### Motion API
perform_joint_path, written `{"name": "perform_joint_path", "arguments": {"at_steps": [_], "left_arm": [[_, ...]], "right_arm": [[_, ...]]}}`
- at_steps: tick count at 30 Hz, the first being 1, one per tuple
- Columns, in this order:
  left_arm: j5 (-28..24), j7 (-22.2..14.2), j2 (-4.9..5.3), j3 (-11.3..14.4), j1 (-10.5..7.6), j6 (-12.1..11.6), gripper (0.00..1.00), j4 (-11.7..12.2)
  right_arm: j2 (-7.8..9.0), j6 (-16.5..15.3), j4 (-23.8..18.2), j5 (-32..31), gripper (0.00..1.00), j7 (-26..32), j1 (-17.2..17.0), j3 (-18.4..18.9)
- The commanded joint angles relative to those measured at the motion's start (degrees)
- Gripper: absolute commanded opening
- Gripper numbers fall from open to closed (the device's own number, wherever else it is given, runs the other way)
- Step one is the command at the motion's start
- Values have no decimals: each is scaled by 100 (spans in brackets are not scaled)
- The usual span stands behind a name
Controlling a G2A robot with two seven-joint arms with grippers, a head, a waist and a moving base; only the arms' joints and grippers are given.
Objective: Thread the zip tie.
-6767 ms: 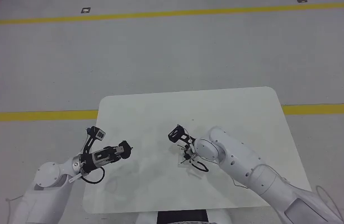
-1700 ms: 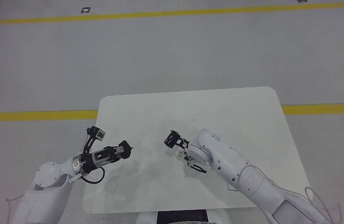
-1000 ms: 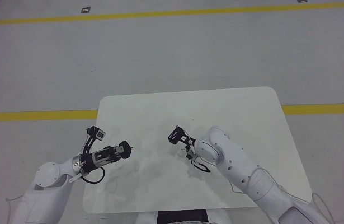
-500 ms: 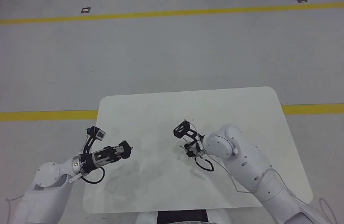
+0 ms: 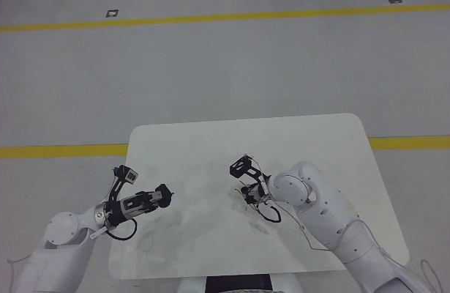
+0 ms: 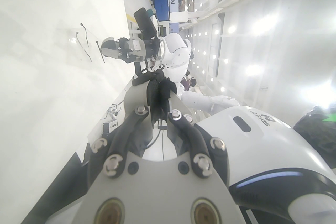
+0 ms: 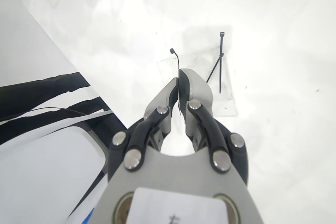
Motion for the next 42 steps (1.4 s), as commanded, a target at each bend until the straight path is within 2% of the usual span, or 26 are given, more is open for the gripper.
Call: {"name": "perform_joint_path", "arguments": {"at_steps": [1,6,12,14,19,28,32,42], "left_arm": [[0,0,0,0,0,0,0,0],[0,0,0,0,0,0,0,0],[0,0,0,0,0,0,0,0],[0,0,0,0,0,0,0,0],[0,0,0,0,0,0,0,0],[0,0,0,0,0,0,0,0],[0,0,0,0,0,0,0,0],[0,0,0,0,0,0,0,0]], "right_arm": [[11,17,21,116,0,-52,-12,55],[72,30,38,769,0,-292,-147,443],[166,-132,87,1756,0,-556,-426,998],[194,-176,122,1808,0,-477,-446,1048],[202,126,86,967,0,-257,-288,615],[92,544,262,-11,0,-158,141,-284],[38,653,395,-92,0,-217,265,-517],[-49,759,745,-139,0,-234,503,-828]]}}
